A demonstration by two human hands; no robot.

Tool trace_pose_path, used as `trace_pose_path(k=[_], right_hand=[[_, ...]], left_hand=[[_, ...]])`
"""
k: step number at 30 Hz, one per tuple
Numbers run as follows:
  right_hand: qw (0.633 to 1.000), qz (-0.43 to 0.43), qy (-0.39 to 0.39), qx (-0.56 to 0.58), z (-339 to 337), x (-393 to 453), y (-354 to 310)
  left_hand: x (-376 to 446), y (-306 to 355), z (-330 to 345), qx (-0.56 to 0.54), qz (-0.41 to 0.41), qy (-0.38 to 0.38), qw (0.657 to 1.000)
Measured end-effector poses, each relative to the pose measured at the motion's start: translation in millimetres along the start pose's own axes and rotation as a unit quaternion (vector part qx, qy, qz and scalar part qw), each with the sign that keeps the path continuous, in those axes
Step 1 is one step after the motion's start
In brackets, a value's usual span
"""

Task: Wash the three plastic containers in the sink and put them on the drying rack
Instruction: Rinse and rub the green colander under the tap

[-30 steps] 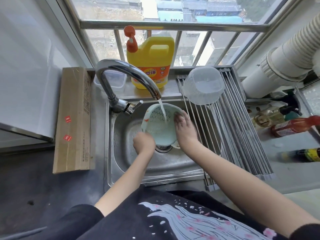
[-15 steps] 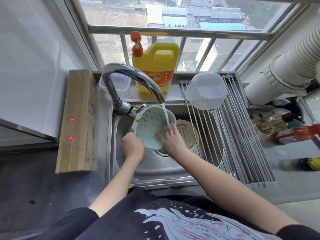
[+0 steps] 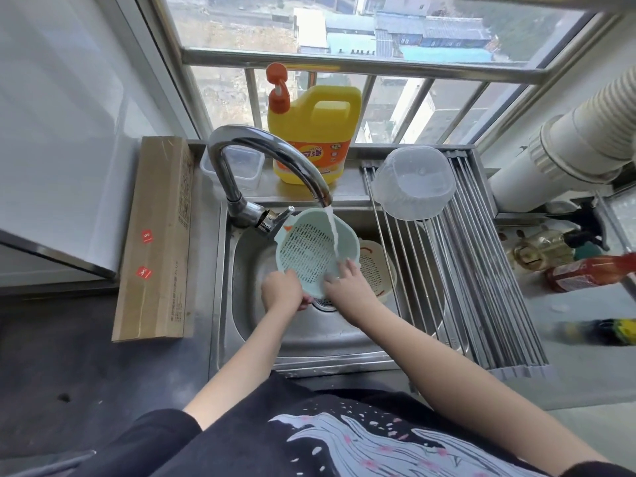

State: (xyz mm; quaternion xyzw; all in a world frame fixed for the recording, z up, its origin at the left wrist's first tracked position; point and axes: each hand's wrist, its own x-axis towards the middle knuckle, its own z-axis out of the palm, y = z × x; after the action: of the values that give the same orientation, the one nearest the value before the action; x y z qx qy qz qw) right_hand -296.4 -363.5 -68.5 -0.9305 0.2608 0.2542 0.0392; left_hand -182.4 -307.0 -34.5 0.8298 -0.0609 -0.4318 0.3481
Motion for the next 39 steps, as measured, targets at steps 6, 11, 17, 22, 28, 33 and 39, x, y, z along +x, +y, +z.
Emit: trace_pose_path(k=[6,11,17,22,28,33,39], right_hand=[[0.981,-0.049,-0.105,0.156,-6.2,0.2,-3.5],[0.96,0.15,-0.061,-0.23,-18.1,5.2,38.2],[0.986,0.126,-0.081,-0.079,-27.9,10.8,-13.1],[0.998,0.057,-0.019,0.004,-26.4,-3.1,-7.6],[0.987,0.017,0.05,-0.15,-30.3,-15.8,18.4],[0.956,-0.042,0.069,-0.281,-15.6,-27.6,49.1],[0.935,-0.024,0.032,-0.353,-10.2,-23.9,63.2]], left_hand=[[8.1,-3.5,0.2,0.132,0.062,0.008,0.989],[13.2,-20.0,-6.9,0.134,0.067,-0.038,0.988],[7.2,-4.8,0.3,-0.086,-0.026,-0.121,0.989],[6.7,-14.5,5.8,-0.146,-0.084,-0.161,0.972],[20.0,-17.3,-2.8,-0.015,-0.081,-0.222,0.971],[56.2,-16.7,-37.4,0.07,0.095,-0.028,0.993],[55.7,16.7,-27.4,0.162,0.137,-0.142,0.967]])
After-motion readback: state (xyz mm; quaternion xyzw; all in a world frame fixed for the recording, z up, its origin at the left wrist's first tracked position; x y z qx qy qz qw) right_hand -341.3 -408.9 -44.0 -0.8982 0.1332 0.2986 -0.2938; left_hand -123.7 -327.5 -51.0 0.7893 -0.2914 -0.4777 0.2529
